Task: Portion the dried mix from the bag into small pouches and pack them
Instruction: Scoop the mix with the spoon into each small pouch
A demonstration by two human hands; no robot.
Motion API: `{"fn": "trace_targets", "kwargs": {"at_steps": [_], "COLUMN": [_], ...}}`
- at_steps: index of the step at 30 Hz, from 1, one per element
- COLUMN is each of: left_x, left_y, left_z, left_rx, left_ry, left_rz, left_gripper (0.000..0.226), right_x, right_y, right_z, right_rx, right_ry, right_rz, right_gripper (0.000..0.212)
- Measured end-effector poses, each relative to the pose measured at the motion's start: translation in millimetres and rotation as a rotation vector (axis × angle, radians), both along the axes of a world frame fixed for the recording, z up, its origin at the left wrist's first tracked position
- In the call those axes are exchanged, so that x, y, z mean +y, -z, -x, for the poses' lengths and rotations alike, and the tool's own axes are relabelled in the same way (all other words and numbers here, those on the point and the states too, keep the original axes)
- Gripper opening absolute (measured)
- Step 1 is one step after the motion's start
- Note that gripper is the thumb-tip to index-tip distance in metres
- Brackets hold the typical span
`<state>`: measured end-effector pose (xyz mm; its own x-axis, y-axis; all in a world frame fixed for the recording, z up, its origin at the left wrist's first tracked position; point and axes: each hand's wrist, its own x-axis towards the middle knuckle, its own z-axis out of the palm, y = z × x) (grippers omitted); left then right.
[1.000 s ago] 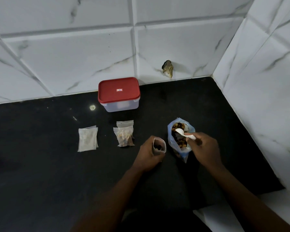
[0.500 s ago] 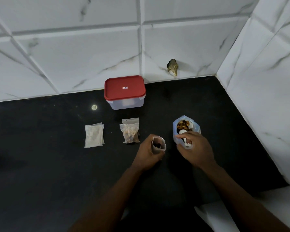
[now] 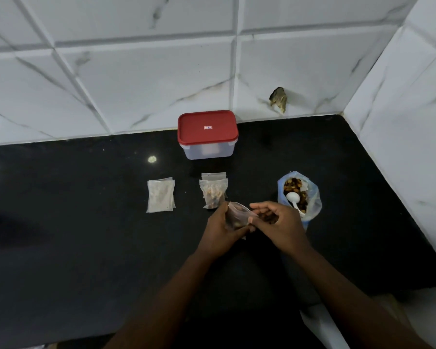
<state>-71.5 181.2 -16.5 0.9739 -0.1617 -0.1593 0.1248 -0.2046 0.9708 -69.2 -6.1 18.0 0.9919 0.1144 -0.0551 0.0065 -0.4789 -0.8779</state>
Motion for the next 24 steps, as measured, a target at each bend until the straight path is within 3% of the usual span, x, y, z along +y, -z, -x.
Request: {"fn": "trace_targets", "kwargs": {"at_steps": [7,17,24], "left_x": [36.8,53.7,60.1], "left_y": [3.2,4.0,6.3], "left_z": [8.5,7.6,-0.9], "left_rx": [-0.013,-0.091,-0.127], "left_ry": [-0.019,-0.094,-0.097], "left_rz": [-0.001,-0.030,-0.027], "left_gripper": [0.021,0.016,0.016], "right_x": [22.9,46.8,51.6], "right_y": [1.5,6.2,0.7], "right_z": [-5.4,-18.2,-22.1], "right_rx": [0.061,0.124,0.134], "right_ry": [0.011,0.001,-0.035], "right_rz": [-0.057,-0.073,-0.099], "right_gripper": [0.029,0.022,0.028]}}
